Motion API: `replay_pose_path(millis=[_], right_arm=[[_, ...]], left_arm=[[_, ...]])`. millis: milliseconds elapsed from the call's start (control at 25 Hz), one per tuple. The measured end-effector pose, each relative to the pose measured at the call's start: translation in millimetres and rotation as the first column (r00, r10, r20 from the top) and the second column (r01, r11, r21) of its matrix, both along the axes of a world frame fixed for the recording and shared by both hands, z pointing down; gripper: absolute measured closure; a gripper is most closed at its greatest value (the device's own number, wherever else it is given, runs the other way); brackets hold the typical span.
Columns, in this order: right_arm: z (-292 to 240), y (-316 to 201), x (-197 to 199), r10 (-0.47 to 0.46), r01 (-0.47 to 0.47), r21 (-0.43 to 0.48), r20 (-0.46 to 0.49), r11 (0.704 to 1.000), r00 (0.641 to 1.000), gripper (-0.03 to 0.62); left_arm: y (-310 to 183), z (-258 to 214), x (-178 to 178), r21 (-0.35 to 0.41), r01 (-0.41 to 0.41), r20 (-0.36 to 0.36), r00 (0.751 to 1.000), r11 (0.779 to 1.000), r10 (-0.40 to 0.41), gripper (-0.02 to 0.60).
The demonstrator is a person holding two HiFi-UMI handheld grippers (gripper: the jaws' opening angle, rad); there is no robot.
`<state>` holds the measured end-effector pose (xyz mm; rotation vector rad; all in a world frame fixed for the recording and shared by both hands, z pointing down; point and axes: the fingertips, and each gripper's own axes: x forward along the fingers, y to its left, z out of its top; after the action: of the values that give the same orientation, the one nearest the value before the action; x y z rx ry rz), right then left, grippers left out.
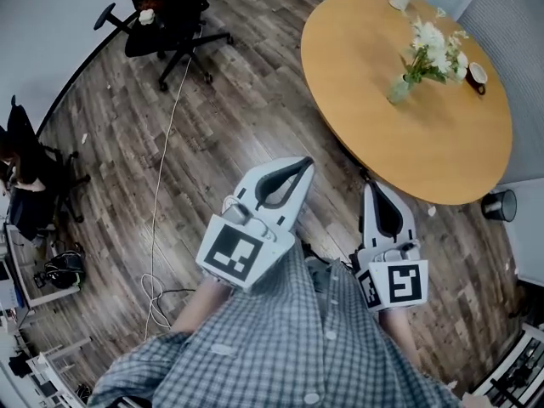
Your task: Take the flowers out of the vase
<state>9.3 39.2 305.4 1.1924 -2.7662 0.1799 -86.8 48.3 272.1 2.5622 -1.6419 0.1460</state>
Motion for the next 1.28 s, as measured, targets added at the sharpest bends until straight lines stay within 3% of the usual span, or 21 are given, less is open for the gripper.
replay_pose_path(millis=[280, 640, 1000, 1280], right_arm=[[-8, -40, -18, 0.13, -0.13, 0.01, -0.008, 0.992, 0.992, 0.585], [-10, -71, -32, 0.284, -0.284, 0.02, -0.019, 0.959, 0.959, 0.585], [0, -81, -26, 0.371, -0.371, -0.004, -0.036, 0.929, 0.928, 0.585], [13, -106, -10, 0.38, -0.382, -0.025, -0.04, 0.924, 0.924, 0.585]], left_arm=[[-54, -5, -20, 0.002, -0.124, -0.012, 0.992, 0.992, 0.124, 0.575], [-98, -2, -38, 0.003, -0.257, -0.025, 0.966, 0.966, 0.257, 0.575], [-117, 11, -42, -0.025, -0.311, -0.04, 0.95, 0.95, 0.31, 0.575], [-140, 24, -29, -0.057, -0.316, -0.027, 0.949, 0.947, 0.315, 0.575]])
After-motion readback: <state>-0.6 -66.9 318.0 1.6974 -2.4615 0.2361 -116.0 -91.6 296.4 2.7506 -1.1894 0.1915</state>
